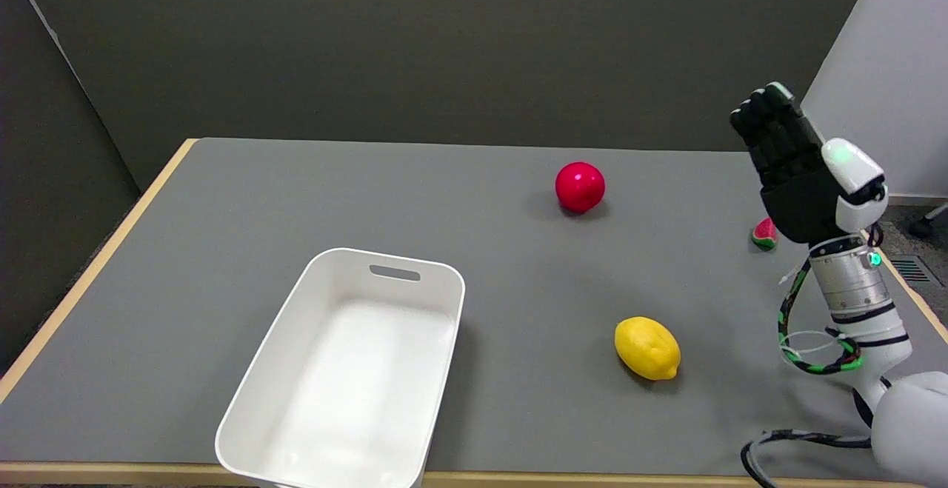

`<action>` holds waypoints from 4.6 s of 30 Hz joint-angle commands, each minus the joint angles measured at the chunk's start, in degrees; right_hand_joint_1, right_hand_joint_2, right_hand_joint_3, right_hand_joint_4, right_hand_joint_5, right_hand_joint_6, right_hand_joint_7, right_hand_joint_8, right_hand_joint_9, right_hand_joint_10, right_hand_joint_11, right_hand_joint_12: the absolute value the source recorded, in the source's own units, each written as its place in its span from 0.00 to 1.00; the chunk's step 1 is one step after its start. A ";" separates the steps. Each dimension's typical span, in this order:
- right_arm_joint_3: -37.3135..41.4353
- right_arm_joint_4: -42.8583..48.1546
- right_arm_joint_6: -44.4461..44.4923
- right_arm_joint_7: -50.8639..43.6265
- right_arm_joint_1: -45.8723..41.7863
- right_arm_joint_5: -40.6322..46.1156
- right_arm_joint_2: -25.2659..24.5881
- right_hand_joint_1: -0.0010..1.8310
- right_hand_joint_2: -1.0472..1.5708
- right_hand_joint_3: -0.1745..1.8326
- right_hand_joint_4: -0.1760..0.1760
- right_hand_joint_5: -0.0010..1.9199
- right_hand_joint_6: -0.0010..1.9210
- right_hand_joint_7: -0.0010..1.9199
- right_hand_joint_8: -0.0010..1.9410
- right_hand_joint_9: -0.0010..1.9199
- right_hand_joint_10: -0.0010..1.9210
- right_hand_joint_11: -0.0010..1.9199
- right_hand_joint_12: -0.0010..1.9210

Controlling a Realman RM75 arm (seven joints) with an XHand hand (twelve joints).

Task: Pick up the lemon.

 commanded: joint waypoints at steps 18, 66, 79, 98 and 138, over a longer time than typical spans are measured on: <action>1.56 27.58 4.37 -48.18 -30.44 0.26 -13.64 0.27 0.65 0.49 0.22 0.12 0.23 0.15 0.18 0.05 0.37 0.00 0.39; -6.73 66.60 30.49 -70.48 -48.16 0.34 -24.64 0.23 0.62 0.54 0.04 0.14 0.31 0.19 0.31 0.12 0.43 0.00 0.52; -11.56 63.71 29.90 -70.40 -47.95 0.34 -24.64 0.23 0.62 0.54 0.03 0.14 0.31 0.19 0.31 0.13 0.44 0.00 0.53; -13.51 58.44 32.44 -68.24 -40.73 0.42 -19.83 0.27 0.64 0.51 0.09 0.15 0.30 0.20 0.28 0.12 0.46 0.00 0.58; -12.36 40.71 14.11 -67.68 -31.54 0.42 -16.39 0.99 0.66 0.52 0.31 0.27 0.81 0.38 0.77 0.42 0.75 0.40 1.00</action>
